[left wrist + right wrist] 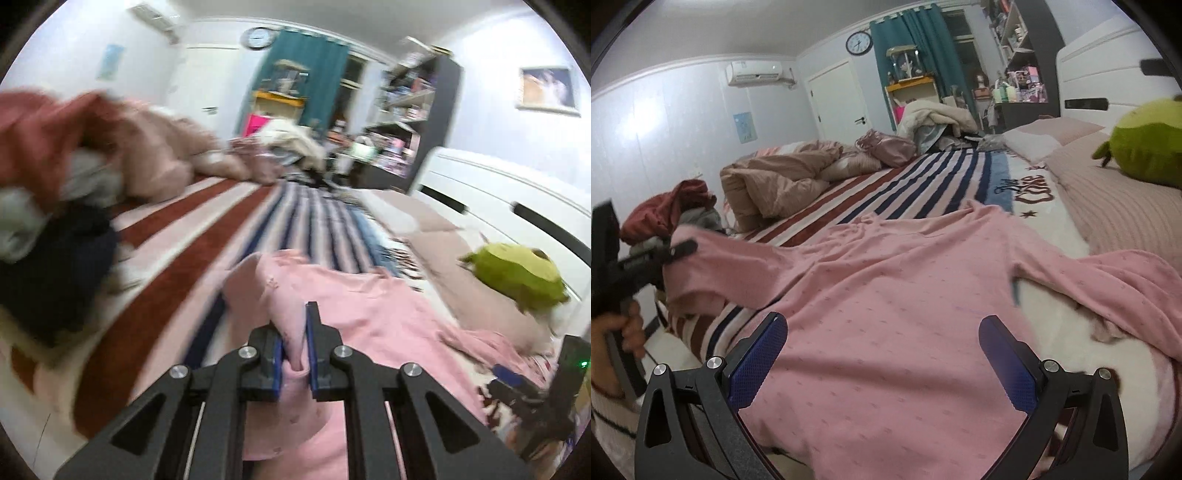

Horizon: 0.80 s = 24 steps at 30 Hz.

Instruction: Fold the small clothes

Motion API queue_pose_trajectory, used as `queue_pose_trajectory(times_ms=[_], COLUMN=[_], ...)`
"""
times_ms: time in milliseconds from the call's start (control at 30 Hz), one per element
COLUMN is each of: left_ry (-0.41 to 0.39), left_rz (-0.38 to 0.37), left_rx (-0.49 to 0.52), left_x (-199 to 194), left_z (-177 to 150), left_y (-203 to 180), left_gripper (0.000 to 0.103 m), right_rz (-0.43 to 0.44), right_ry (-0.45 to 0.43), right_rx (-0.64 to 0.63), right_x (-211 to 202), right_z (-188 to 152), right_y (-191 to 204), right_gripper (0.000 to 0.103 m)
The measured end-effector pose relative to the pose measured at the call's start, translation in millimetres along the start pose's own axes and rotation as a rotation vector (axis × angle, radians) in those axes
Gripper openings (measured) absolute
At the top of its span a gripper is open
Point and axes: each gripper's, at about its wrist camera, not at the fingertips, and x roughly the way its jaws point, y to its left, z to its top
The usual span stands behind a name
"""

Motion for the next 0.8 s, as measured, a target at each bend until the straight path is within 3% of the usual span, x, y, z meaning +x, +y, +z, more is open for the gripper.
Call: queue_pose_trajectory(times_ms=[100,167,233,333,467,600,800], left_ry=[0.053,0.11,0.21,0.343,0.351,0.259,0.12], left_rz=[-0.138,-0.189,-0.246,-0.279,-0.309,-0.255,0.003], left_rx=[0.028,0.062,0.079,0.007,0.015,0.043,0.083], left_x=[18.7,38.5,76.7,102.1,86.0,52.8,3.2], left_z=[-1.5,-7.1,-21.6,-44.9,-52.0,-36.5,-22.2], left_y=[-43.6,-76.4,-105.6,-124.9,-127.8,-122.1,-69.1], left_gripper=[0.008,0.008,0.01,0.013,0.043,0.05,0.063], right_rz=[0.002,-0.006,-0.009,-0.022,-0.056,0.006,0.148], right_ry=[-0.019,-0.03,-0.032,-0.014,0.023,0.031,0.081], right_rx=[0.028,0.049,0.066,0.058,0.008,0.001,-0.058], right_x=[-18.3,-29.3,-37.0,-44.1,-44.3,-36.7,1.4], right_z=[-5.4,-8.7,-11.9,-16.0,-22.6,-22.4,-14.1], right_y=[-24.8,-40.7,-54.4,-68.7,-73.7,-61.1,-2.0], right_gripper=[0.103,0.103,0.103,0.103,0.103,0.103,0.103])
